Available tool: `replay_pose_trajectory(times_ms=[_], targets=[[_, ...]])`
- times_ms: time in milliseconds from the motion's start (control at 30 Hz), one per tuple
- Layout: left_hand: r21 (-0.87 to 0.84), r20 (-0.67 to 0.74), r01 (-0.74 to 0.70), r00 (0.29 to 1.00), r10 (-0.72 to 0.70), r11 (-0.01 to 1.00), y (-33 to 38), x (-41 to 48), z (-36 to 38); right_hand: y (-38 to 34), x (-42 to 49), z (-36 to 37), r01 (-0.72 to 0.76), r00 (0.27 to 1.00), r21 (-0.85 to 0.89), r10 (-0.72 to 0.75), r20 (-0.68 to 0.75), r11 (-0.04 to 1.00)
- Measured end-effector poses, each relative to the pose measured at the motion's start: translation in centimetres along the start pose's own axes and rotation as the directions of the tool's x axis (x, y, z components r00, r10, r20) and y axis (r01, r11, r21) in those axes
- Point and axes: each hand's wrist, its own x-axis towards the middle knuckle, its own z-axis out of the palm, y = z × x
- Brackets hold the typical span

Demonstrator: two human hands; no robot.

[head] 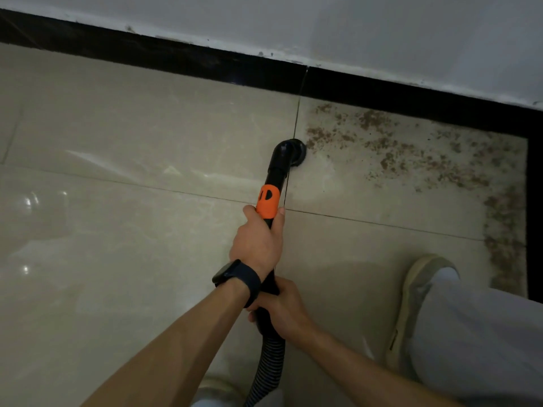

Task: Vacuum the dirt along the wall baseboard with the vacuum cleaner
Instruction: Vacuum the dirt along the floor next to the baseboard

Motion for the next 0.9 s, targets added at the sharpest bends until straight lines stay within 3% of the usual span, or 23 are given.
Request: replay_pose_trajectory(times_ms=[267,500,667,833,900], targets=[[0.043,0.03,0.011,0.999,-0.012,0.999,1.1,-0.4,-0.9,-0.4,-0.5,0.6,-0.008,1.0,0.091,0.01,-0.014,0.996],[-0.068,0.164,-0.057,0.984,0.067,0.996,1.1,-0.3,-1.9,-1.2,-1.3,0.2,-0.01,0.998,0.127,0.002,0.063,0.992],[-0.11,0.187,-0.101,0.975,0.121,0.989,1.4,0.4,-2.4,-1.7,-0.8,0.4,0.041,0.999,0.148,-0.045,0.024,0.988],[-0.126,0.369,-0.043,0.925,0.087,0.991,1.7,0.7,-2.7,-2.1,-0.9,-0.9,0.013,0.993,0.171,-0.033,0.111,0.985],[-0.157,0.419,-0.023,0.904,0.088,0.987,1.6,0.8,-3.0,-2.1,-0.6,-2.7,-0.023,0.997,0.332,-0.001,0.072,0.943]])
